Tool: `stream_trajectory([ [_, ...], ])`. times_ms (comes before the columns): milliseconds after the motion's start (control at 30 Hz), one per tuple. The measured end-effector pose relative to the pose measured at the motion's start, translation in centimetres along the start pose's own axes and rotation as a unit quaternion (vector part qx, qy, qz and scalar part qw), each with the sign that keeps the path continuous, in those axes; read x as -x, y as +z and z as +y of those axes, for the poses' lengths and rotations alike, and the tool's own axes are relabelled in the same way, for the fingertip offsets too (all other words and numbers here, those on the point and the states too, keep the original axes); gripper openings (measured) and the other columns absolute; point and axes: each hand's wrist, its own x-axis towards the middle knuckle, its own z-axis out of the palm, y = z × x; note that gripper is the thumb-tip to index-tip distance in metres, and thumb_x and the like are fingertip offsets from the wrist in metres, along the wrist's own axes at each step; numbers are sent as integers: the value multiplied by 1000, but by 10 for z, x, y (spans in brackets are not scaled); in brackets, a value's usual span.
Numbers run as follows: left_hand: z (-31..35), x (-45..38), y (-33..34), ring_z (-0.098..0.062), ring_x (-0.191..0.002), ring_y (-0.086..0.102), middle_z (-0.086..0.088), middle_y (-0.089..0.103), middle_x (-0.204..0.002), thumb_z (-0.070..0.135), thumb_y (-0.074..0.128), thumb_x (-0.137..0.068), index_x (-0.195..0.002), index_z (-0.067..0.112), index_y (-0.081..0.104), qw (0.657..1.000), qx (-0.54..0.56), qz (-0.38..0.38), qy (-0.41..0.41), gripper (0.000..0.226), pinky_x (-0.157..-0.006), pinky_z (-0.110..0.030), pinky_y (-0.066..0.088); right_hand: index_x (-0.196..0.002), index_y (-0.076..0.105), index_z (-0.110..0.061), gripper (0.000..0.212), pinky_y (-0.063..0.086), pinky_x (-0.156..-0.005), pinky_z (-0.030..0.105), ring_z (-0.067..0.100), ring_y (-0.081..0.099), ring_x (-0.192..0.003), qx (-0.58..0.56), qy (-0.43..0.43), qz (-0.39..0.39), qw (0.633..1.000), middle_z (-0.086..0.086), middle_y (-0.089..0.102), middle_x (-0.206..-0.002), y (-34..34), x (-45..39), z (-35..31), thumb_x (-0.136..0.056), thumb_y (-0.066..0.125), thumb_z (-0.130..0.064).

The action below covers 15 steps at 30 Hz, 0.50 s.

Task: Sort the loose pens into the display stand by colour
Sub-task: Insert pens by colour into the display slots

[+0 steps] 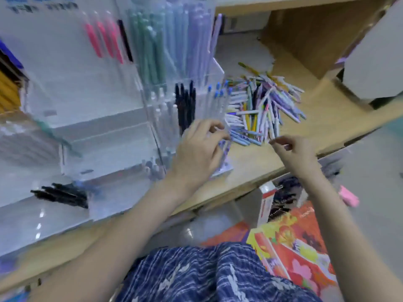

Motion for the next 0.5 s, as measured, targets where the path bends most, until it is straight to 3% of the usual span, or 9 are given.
stream_trajectory([
  [67,21,-23,38,-24,-95,48,-12,59,-101,9,40,-81,-91,5,66,1000,-6,-18,-10,29,-76,-37,45,-113,63,-4,25,35,-68,22,21,56,-84,14,50,-63,997,15,62,-107,-3,-24,44,-90,57,-12],
  [133,35,-40,67,-25,-93,50,-13,60,-101,10,38,-81,-91,5,67,999,-18,-24,-30,31,-76,-37,44,-134,44,-6,49,34,-80,26,31,50,-111,26,92,-139,986,19,43,-135,3,-51,78,-89,61,-18],
  [200,39,-54,92,-28,-93,53,-14,59,-101,11,38,-80,-91,4,66,998,-23,-37,-55,32,-77,-35,43,-146,21,-8,76,35,-92,31,34,38,-126,0,127,-173,977,20,21,-146,13,-81,97,-85,67,-17],
  [267,37,-66,111,-31,-93,55,-14,58,-102,14,37,-80,-91,4,66,995,-32,-55,-81,32,-78,-37,44,-148,11,-7,87,34,-101,37,33,28,-134,-27,148,-185,971,18,13,-149,25,-107,106,-83,69,-14],
  [400,19,-85,134,-32,-96,53,-14,56,-106,10,44,-83,-93,3,66,983,-59,-71,-158,25,-78,-35,41,-142,21,-2,72,37,-92,30,31,37,-125,-40,131,-192,972,16,16,-144,55,-134,102,-86,66,-13],
  [500,3,-99,161,-33,-102,48,-14,53,-111,3,52,-84,-98,3,66,973,-61,-107,-194,19,-89,-38,38,-139,29,-3,61,43,-94,36,34,46,-115,-55,119,-194,972,17,23,-140,50,-150,115,-87,60,-8],
])
